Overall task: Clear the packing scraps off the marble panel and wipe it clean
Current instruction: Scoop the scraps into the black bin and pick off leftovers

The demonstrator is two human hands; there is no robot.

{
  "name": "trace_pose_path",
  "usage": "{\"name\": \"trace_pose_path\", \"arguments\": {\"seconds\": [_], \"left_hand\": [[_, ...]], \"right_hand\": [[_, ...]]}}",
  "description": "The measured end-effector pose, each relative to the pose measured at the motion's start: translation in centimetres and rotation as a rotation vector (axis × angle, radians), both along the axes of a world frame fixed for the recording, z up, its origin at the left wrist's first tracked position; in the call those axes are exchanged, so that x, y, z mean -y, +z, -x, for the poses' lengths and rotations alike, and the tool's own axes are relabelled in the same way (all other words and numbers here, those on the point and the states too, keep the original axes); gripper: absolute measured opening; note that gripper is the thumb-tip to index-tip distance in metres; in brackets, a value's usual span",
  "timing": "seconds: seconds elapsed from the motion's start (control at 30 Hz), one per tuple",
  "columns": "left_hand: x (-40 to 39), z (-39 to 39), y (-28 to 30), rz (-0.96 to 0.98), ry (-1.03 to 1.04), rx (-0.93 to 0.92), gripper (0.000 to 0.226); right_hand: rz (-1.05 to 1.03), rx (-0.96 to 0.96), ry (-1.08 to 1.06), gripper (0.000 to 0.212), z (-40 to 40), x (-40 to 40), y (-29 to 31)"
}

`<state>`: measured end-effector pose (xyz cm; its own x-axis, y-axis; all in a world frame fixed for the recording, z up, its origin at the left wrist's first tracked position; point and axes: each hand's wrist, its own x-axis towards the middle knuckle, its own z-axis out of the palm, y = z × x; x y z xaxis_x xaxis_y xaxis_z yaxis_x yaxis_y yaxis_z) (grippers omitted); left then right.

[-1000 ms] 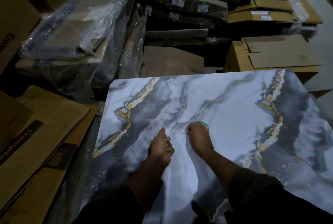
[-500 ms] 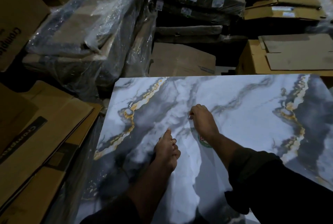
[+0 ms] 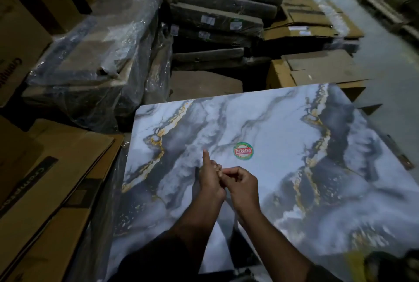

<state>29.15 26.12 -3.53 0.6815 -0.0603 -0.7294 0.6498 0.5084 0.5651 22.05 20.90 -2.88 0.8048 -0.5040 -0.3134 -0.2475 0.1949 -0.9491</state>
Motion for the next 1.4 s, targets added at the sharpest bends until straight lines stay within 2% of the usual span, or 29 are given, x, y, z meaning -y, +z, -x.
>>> {"name": "trace_pose_path", "arguments": {"seconds": [0.13, 0.23, 0.4, 0.5, 0.6, 0.8, 0.9, 0.97, 1.03, 1.1, 1.13, 1.17, 1.2, 1.23, 1.27, 1.3, 1.37, 1.4], "left_hand": [[0.1, 5.0, 2.1, 0.069, -0.049, 0.008, 0.061], [0.2, 9.0, 3.1, 0.133, -0.094, -0.002, 0.054], [1.4, 15.0, 4.1, 0.091, -0.201, 0.016, 0.039], [3.7, 18.2, 5.3, 0.06, -0.283, 0.028, 0.04], [7.0, 20.8, 6.4, 0.059, -0.316, 0.061, 0.04], [14.9, 25.8, 7.3, 0.108, -0.474, 0.1, 0.04], [20.3, 29.2, 7.4, 0.203, -0.534, 0.058, 0.041], [24.1, 31.6, 7.1, 0.241, -0.576, 0.031, 0.042], [27.8, 34.1, 6.5, 0.246, -0.624, 0.012, 0.04], [31.0, 36.3, 6.3, 0.21, -0.668, 0.018, 0.034], [32.5, 37.5, 6.1, 0.178, -0.687, 0.044, 0.03], [34.1, 38.5, 5.7, 0.129, -0.713, 0.096, 0.026], [35.5, 39.5, 5.4, 0.069, -0.749, 0.168, 0.023], [36.9, 40.5, 4.9, -0.003, -0.79, 0.252, 0.023], [38.2, 41.6, 4.3, -0.063, -0.823, 0.332, 0.023], [39.5, 42.5, 3.7, -0.115, -0.862, 0.395, 0.021], [42.1, 43.8, 2.6, -0.183, -0.948, 0.486, 0.016], [43.4, 44.4, 2.0, -0.208, -0.99, 0.526, 0.015]], "right_hand": [[0.252, 0.008, -0.091, 0.013, 5.5, -1.3, 1.8], [0.454, -0.012, -0.086, 0.014, 9.5, -1.4, 2.9], [0.497, -0.07, -0.009, 0.021, 16.3, -0.4, 4.9], [0.416, -0.079, -0.199, 0.021, 19.2, 0.9, 5.5], [0.226, -0.05, -0.42, 0.013, 21.5, 3.5, 5.9], [0.033, -0.006, -0.579, 0.007, 25.6, 10.7, 5.3], [-0.052, 0.055, -0.72, 0.018, 28.4, 16.2, 5.0], [-0.207, 0.088, -0.731, 0.029, 30.7, 20.0, 4.5], [-0.299, 0.132, -0.636, 0.03, 33.1, 23.8, 4.1], [-0.186, 0.057, -0.656, 0.028, 34.4, 26.9, 4.6], [-0.305, 0.241, -0.823, 0.025, 35.1, 27.8, 5.3], [-0.65, 0.552, -1.026, 0.023, 35.4, 29.5, 5.1], [-0.923, 0.667, -1.135, 0.022, 36.5, 30.9, 5.5], [-0.847, 0.508, -1.068, 0.021, 37.6, 32.0, 5.2], [-0.584, 0.107, -0.989, 0.023, 38.7, 33.2, 5.5], [-0.566, 0.13, -0.901, 0.025, 39.5, 34.9, 3.9], [-0.709, 0.178, -0.898, 0.032, 41.2, 38.3, 1.6], [-0.654, 0.169, -0.919, 0.032, 42.1, 39.4, 1.2]]}}
